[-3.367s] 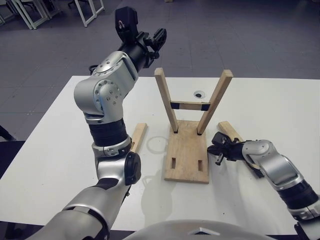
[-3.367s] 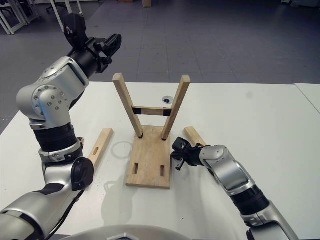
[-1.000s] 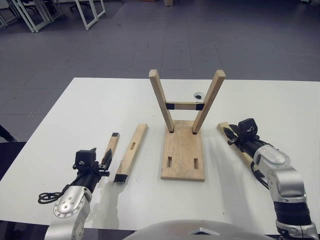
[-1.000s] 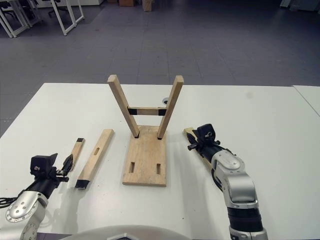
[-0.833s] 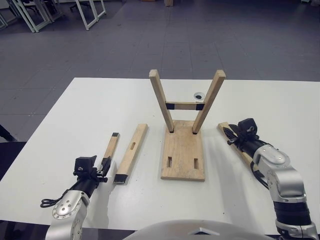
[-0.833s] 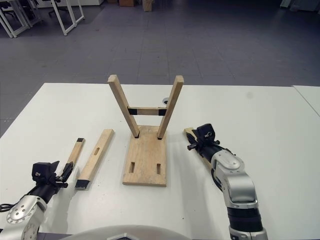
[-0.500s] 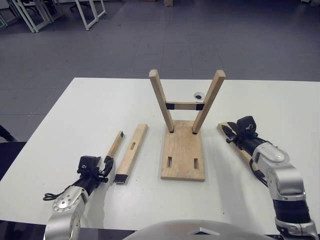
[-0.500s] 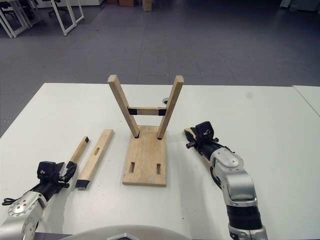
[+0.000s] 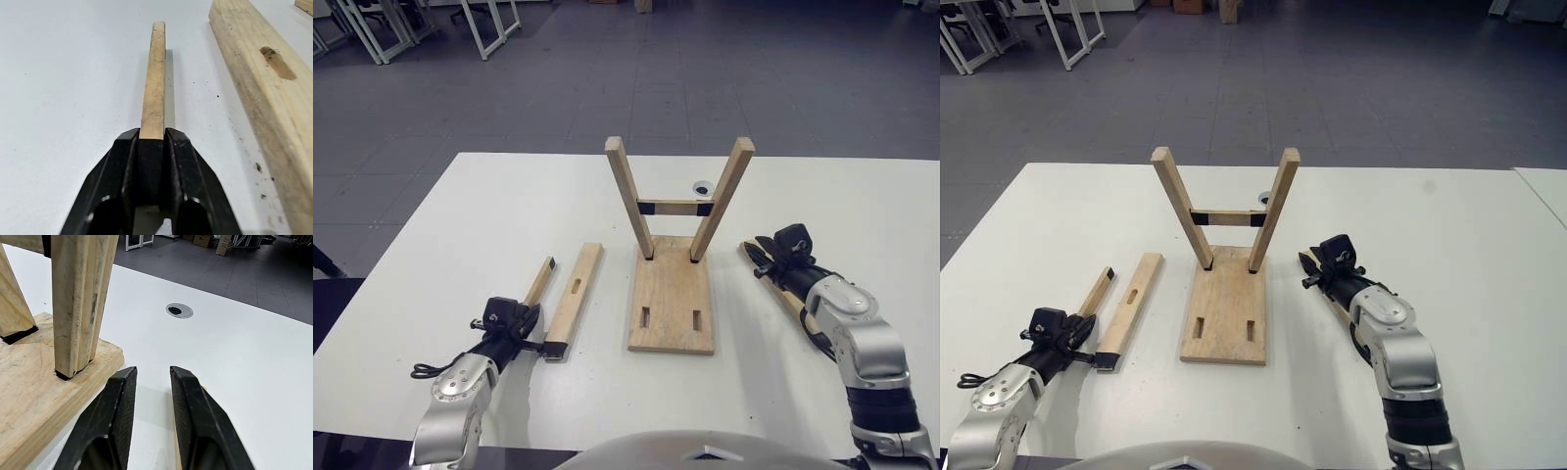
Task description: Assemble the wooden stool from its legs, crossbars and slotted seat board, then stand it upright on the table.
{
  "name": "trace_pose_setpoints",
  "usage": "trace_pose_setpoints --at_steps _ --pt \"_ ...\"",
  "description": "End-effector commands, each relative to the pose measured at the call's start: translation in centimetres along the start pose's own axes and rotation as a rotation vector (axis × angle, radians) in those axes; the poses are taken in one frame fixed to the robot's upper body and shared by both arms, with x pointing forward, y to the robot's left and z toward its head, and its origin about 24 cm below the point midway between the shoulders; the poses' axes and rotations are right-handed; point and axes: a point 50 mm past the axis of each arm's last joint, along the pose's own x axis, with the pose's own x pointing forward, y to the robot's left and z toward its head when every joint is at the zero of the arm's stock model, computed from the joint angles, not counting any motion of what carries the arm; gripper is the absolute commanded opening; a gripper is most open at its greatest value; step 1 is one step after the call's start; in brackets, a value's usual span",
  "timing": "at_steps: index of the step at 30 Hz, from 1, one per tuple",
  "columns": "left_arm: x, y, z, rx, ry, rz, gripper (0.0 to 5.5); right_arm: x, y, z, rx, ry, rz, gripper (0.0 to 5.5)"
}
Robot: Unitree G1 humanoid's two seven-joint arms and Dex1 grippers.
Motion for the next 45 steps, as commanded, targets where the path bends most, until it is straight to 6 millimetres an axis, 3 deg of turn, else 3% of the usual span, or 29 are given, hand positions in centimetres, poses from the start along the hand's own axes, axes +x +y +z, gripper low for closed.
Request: trace_pose_setpoints --at_steps 1,5,7,9,13,16,18,24,31,45 --pt "0.4 0.6 0.2 -0.006 0.002 0.06 0.43 -0.6 -0.9 -0.1 0.035 0.023 -0.012 1.25" --pt "0.6 1.7 5.3 -0.119 -0.268 0.074 0.43 -1.6 -1.4 0.1 0.141 0.024 0.097 1.42" --pt "0.1 1.7 9.0 -0.211 -0.436 -0.021 0.43 -2.3 -0.7 0.9 0.262 0.005 0.266 1.69" --pt "-0.5 0.9 11.4 -0.299 -0.515 -0.188 0.43 -3.1 -0.1 1.8 0.373 -0.004 0.431 2.1" --pt "-2.5 -2.3 13.3 -0.393 -0.484 -0.644 0.43 -4.1 -0.1 4.1 0.517 -0.05 0.659 2.84" --pt "-3.3 -5.0 15.0 -0.421 -0.456 -0.935 0.43 -2.9 0.5 6.2 0.614 -0.123 0.75 3.45" --pt "-3.2 -6.3 15.9 -0.424 -0.446 -1.04 0.43 -2.1 1.2 7.2 0.662 -0.148 0.803 3.68" --pt "-1.4 -8.9 15.2 -0.424 -0.31 -1.16 0.43 -1.2 3.4 9.8 0.779 -0.224 0.997 3.69" --pt "-1.1 -10.4 14.8 -0.437 -0.267 -1.24 0.43 -0.8 4.5 11.7 0.818 -0.265 1.101 3.69" --pt "-1.2 -9.6 14.7 -0.532 -0.275 -1.26 0.43 -2.2 3.3 11.4 0.833 -0.265 1.182 1.27"
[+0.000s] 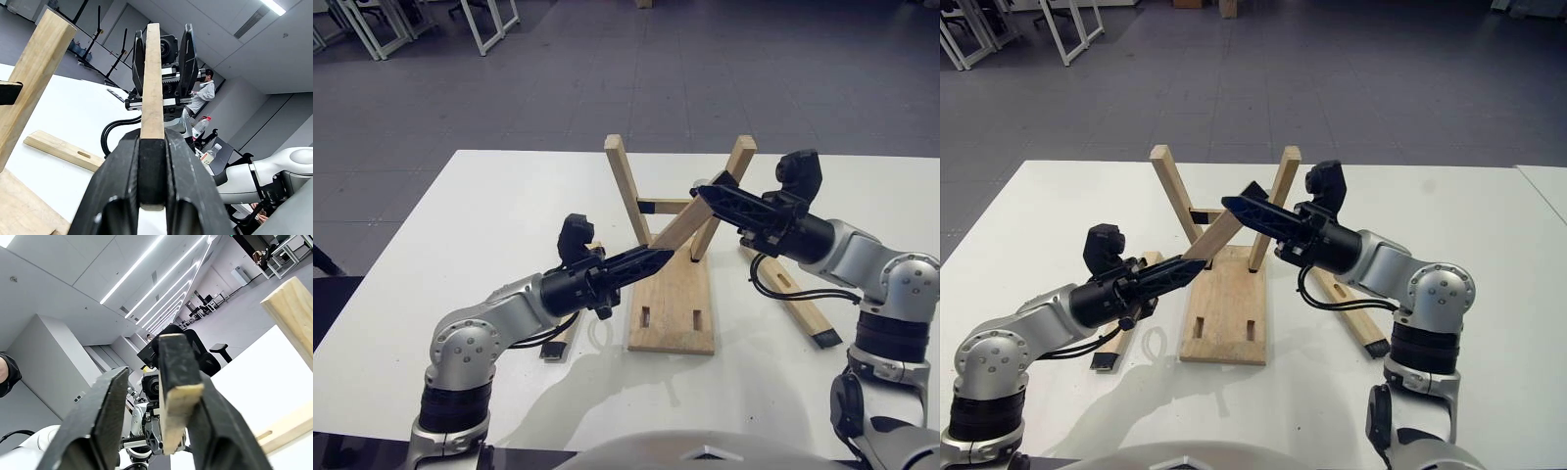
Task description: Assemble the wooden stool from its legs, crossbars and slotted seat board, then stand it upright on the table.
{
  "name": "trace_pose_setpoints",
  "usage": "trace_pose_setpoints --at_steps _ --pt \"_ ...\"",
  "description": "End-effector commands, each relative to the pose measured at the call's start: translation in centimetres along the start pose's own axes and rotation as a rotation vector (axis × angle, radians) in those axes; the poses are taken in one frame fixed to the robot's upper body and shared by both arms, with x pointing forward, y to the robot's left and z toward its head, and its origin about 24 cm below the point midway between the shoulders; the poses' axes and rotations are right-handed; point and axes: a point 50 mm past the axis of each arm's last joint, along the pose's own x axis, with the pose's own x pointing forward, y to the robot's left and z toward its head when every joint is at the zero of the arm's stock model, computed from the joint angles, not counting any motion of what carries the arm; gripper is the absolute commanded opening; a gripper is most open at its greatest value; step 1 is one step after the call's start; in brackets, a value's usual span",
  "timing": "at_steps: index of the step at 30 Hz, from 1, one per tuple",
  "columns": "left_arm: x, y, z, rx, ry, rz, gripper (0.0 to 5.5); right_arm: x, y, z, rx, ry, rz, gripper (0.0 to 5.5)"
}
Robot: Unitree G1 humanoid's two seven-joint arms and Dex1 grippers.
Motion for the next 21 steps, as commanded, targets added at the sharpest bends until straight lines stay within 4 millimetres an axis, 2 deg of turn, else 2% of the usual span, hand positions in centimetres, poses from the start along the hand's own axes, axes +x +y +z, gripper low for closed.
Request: trace_pose_setpoints --at_steps 1,5,12,14,17,19,21 --pt "-0.8 0.7 0.4 0.004 -0.004 0.078 0.43 0.0 0.7 0.5 -0.008 0.006 0.077 1.15" --pt "-1.0 1.0 0.6 0.017 0.005 0.098 0.43 0.0 1.1 1.1 -0.021 0.017 0.115 0.45" --pt "-0.5 1.2 0.8 0.045 0.011 0.091 0.43 -0.4 1.3 1.2 -0.057 0.08 0.109 0.44" --pt "-0.5 1.2 0.8 0.056 0.03 0.101 0.94 -0.5 0.9 1.5 -0.061 0.054 0.09 0.43" --pt "-1.4 2.0 0.5 0.064 0.088 0.168 1.47 -1.0 -0.4 1.1 -0.089 0.044 -0.015 0.41" --pt "-2.3 2.2 0.7 0.067 0.103 0.187 1.53 -1.7 -1.3 1.4 -0.096 -0.018 -0.081 0.4" --pt "-3.8 2.1 1.4 0.081 0.066 0.211 1.53 -3.9 -1.7 2.1 -0.133 -0.048 -0.183 0.4"
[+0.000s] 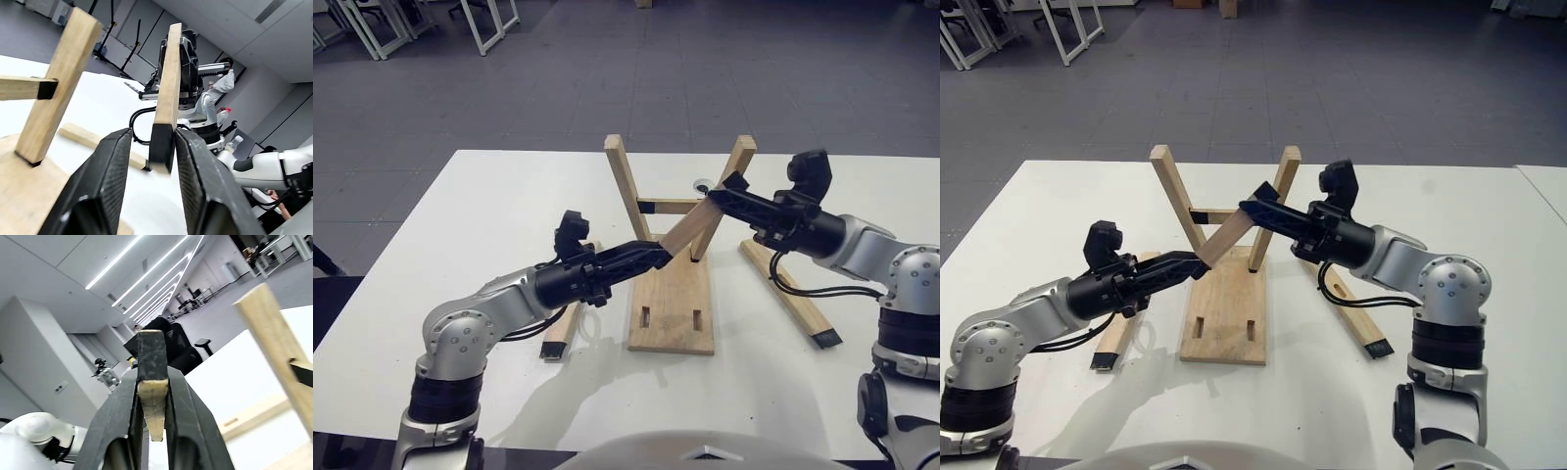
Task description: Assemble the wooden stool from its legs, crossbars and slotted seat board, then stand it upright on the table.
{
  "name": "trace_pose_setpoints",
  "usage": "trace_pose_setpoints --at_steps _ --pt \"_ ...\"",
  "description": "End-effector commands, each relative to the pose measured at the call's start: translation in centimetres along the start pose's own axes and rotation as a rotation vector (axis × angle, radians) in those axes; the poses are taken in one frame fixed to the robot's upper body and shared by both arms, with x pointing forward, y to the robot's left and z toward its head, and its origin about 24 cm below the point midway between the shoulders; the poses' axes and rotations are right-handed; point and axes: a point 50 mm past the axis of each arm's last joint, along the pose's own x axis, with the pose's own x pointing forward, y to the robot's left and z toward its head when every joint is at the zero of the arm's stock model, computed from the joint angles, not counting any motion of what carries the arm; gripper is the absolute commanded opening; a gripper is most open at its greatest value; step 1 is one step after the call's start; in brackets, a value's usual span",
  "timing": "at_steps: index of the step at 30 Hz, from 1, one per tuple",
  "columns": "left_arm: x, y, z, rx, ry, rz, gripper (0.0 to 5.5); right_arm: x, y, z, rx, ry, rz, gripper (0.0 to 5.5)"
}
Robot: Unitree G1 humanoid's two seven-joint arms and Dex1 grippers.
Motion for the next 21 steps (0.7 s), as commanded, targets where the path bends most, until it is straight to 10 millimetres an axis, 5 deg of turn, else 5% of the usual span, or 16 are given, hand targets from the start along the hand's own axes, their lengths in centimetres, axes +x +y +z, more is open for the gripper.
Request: trace_pose_setpoints --at_steps 1,4,7,13,21 --pt "-3.1 1.0 0.7 0.026 -0.028 0.127 1.53 -3.6 -0.7 1.4 -0.073 -0.056 -0.144 0.4" --pt "-4.7 2.6 -0.3 0.066 -0.006 0.307 1.53 -6.8 -0.5 2.1 -0.142 -0.015 -0.272 0.4" --pt "-4.3 3.2 -2.1 0.13 0.042 0.433 1.53 -9.9 -0.6 2.4 -0.212 0.052 -0.419 0.4" --pt "-5.2 6.3 -4.6 0.366 0.204 0.881 1.53 -14.8 -3.6 2.0 -0.203 0.086 -0.668 0.4" --pt "-5.1 6.4 -4.8 0.366 0.138 0.914 1.53 -16.4 -4.2 2.2 -0.21 0.095 -0.7 0.4"
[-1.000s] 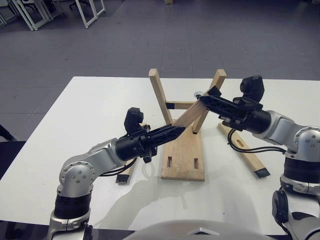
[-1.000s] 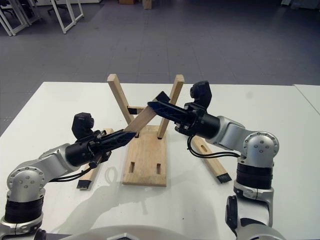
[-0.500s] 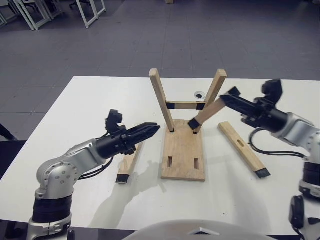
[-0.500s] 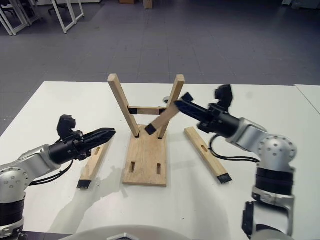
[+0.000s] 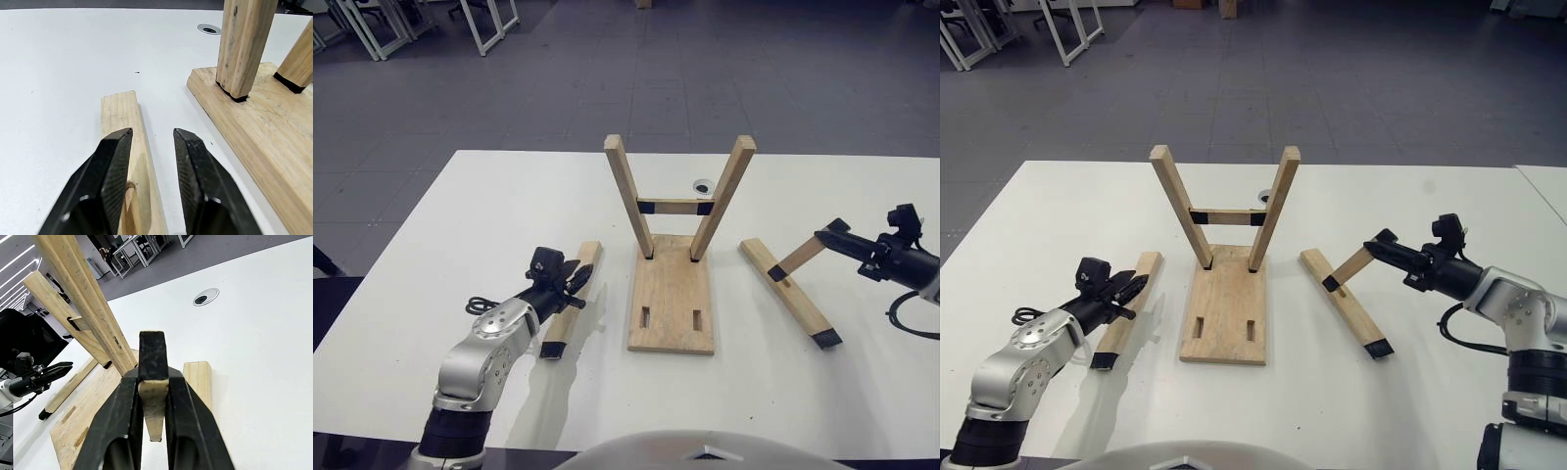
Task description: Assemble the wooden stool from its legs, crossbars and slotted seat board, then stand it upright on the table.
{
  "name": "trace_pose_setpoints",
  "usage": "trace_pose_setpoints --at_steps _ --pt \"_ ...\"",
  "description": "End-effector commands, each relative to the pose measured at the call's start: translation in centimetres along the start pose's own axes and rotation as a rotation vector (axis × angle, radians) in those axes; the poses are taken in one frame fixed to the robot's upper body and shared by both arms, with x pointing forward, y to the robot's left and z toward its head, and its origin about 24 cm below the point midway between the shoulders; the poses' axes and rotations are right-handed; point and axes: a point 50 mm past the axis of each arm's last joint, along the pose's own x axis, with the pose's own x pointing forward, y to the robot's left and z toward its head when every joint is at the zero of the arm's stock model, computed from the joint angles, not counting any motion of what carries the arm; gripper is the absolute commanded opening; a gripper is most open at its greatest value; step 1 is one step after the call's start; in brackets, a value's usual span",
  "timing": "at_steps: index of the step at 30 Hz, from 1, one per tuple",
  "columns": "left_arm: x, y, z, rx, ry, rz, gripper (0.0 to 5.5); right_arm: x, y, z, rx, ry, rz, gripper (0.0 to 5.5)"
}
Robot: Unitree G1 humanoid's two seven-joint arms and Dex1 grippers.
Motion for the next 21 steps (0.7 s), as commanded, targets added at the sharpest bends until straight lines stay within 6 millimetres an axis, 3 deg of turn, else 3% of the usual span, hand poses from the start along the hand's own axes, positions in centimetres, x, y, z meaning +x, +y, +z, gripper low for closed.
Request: trace_pose_setpoints --at_steps 1,15,21 --pt "-0.1 -0.1 -0.4 -0.007 0.01 0.0 1.53 -0.6 -0.2 1.2 -0.045 -0.005 -0.025 0.4" --pt "-0.4 -0.6 -0.8 -0.088 0.007 -0.014 1.53 -0.9 -1.8 0.7 -0.064 0.042 -0.113 0.4" --pt "-0.5 -0.6 -1.1 -0.092 0.015 -0.005 1.53 -0.6 -2.0 -2.5 -0.025 0.139 -0.143 0.4"
